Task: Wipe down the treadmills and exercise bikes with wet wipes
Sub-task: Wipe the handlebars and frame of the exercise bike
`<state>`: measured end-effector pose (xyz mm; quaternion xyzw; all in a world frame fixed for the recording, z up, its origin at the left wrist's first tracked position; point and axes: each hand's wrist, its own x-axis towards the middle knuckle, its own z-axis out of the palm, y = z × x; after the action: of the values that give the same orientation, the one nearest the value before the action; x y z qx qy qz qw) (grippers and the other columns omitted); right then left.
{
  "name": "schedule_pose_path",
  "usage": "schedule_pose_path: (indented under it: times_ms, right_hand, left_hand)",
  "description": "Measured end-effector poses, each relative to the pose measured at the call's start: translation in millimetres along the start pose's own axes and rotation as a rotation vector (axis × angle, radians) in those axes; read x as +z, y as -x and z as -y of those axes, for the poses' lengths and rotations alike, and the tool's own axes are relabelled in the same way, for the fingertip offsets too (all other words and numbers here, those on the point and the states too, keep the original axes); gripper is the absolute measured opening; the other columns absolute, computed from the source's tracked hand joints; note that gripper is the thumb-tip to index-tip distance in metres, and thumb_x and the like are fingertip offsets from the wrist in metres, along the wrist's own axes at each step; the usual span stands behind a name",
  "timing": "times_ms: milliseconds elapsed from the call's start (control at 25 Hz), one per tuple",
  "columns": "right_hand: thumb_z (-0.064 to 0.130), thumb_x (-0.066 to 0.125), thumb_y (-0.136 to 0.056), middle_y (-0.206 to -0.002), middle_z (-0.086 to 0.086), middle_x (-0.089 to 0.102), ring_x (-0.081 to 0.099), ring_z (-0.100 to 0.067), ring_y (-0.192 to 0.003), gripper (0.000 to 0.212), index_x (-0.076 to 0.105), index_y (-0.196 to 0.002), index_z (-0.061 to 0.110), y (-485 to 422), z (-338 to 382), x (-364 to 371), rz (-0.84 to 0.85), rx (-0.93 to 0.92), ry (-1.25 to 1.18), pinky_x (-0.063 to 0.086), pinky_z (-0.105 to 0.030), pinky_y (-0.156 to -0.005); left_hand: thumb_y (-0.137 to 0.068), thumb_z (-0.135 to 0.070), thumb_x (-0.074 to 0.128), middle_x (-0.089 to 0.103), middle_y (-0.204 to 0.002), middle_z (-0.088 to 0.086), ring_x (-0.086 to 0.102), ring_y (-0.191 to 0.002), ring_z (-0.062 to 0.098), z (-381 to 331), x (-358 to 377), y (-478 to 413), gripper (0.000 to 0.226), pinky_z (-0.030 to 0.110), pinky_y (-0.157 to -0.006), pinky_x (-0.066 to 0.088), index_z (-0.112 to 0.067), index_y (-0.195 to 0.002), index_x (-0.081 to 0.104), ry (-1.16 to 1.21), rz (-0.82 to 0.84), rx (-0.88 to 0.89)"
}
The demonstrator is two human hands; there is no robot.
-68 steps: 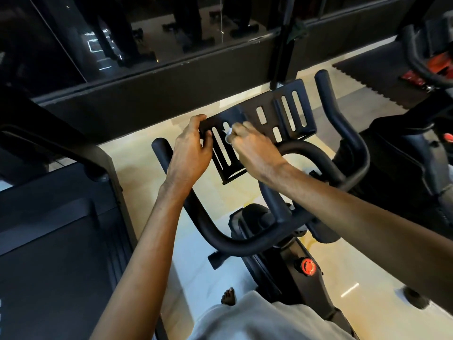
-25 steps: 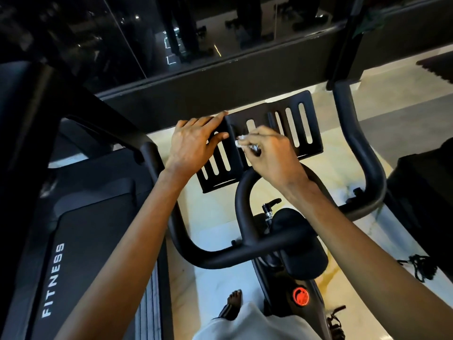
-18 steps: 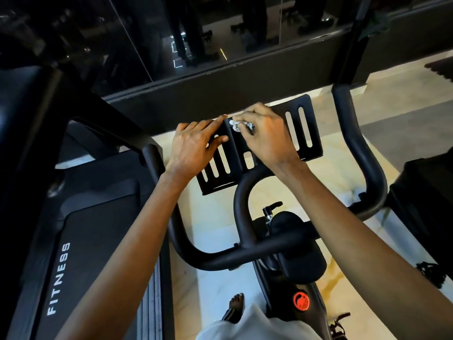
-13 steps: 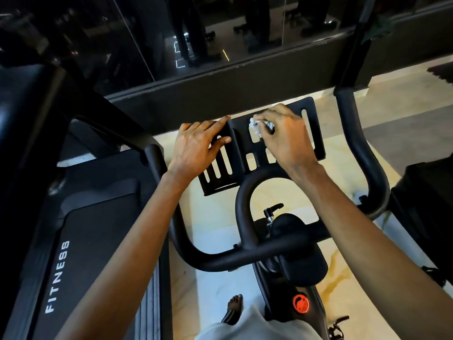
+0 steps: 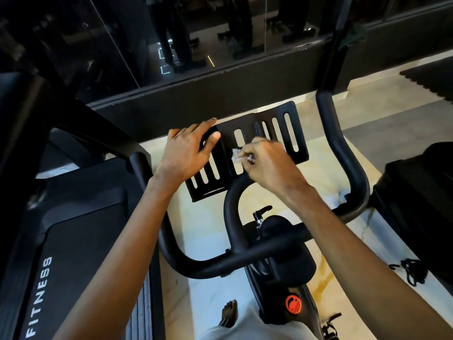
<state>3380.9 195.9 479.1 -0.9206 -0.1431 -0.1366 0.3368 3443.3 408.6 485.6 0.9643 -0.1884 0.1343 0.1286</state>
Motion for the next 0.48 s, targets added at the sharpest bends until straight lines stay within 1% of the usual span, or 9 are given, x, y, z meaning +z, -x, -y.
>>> schedule_pose_path:
  times_ms: [40,120,160,240,280,320,360,400,480]
  right_hand:
    - [0.013,0.068,-0.092,-0.098,0.003,0.066,0.064,-0.011,-0.083,0.017,0.079,-0.103,0.018,-5,-5,-10,-0.119,0.023,-0.022,0.045,-0.011,-0.076]
    - [0.013,0.068,-0.09,-0.101,0.001,0.068,0.064,-0.009,-0.083,0.018,0.078,-0.103,0.019,-17,-21,-24,-0.378,0.074,-0.081,0.052,-0.017,-0.081]
    - [0.015,0.069,-0.09,-0.102,0.001,0.069,0.064,-0.008,-0.084,0.017,0.078,-0.104,0.02,-23,-29,-25,-0.432,0.1,-0.101,0.054,-0.02,-0.084]
    - [0.022,0.073,-0.089,-0.1,0.001,0.07,0.066,-0.009,-0.085,0.014,0.076,-0.102,0.019,-27,-36,-14,-0.396,0.16,-0.117,0.055,-0.024,-0.083]
    - [0.027,0.075,-0.089,-0.098,0.002,0.071,0.066,-0.009,-0.084,0.014,0.074,-0.1,0.018,-24,-38,-5,-0.366,0.193,-0.14,0.054,-0.022,-0.08]
    - [0.03,0.075,-0.089,-0.095,0.005,0.072,0.066,-0.006,-0.083,0.016,0.073,-0.098,0.017,-17,-39,1,-0.348,0.227,-0.181,0.052,-0.017,-0.077]
    - [0.031,0.076,-0.088,-0.092,0.008,0.072,0.066,-0.002,-0.082,0.017,0.073,-0.096,0.017,-10,-42,2,-0.328,0.258,-0.227,0.05,-0.012,-0.075]
    - [0.03,0.078,-0.087,-0.09,0.01,0.073,0.067,0.0,-0.081,0.016,0.073,-0.095,0.017,-3,-46,1,-0.296,0.285,-0.269,0.05,-0.011,-0.074]
    - [0.025,0.081,-0.085,-0.089,0.01,0.075,0.069,0.0,-0.081,0.013,0.076,-0.093,0.016,6,-59,-9,-0.187,0.336,-0.344,0.053,-0.015,-0.078]
  left_hand:
    - [-0.107,-0.054,0.029,0.06,-0.136,0.003,0.054,-0.127,0.024,-7,0,-1,0.052,0.043,-0.111,0.026,-0.029,-0.151,0.039,0.069,0.028,-0.015]
    - [-0.107,-0.049,0.035,0.054,-0.14,0.005,0.048,-0.133,0.026,-22,3,-5,0.05,0.048,-0.116,0.023,-0.028,-0.152,0.036,0.143,0.071,-0.026]
    - [-0.107,-0.046,0.039,0.053,-0.14,0.006,0.045,-0.135,0.027,-28,6,-8,0.049,0.05,-0.117,0.022,-0.028,-0.153,0.036,0.145,0.08,-0.03]
    - [-0.106,-0.042,0.042,0.052,-0.139,0.006,0.043,-0.136,0.029,-38,12,-14,0.047,0.052,-0.117,0.021,-0.029,-0.151,0.038,0.152,0.078,-0.054]
    - [-0.106,-0.041,0.043,0.052,-0.137,0.006,0.043,-0.135,0.029,-41,14,-16,0.045,0.052,-0.116,0.022,-0.029,-0.15,0.039,0.163,0.071,-0.065]
    - [-0.106,-0.04,0.043,0.052,-0.136,0.006,0.044,-0.133,0.028,-44,16,-19,0.044,0.051,-0.115,0.023,-0.029,-0.149,0.041,0.166,0.061,-0.067]
    - [-0.106,-0.039,0.043,0.052,-0.135,0.006,0.045,-0.131,0.027,-46,17,-20,0.043,0.05,-0.114,0.025,-0.028,-0.148,0.041,0.154,0.046,-0.063]
    - [-0.107,-0.038,0.042,0.052,-0.134,0.006,0.046,-0.129,0.026,-48,19,-21,0.043,0.048,-0.113,0.026,-0.028,-0.148,0.042,0.134,0.033,-0.059]
    - [-0.107,-0.037,0.04,0.05,-0.135,0.007,0.046,-0.128,0.026,-52,23,-23,0.043,0.049,-0.112,0.027,-0.027,-0.149,0.041,0.103,0.023,-0.054]
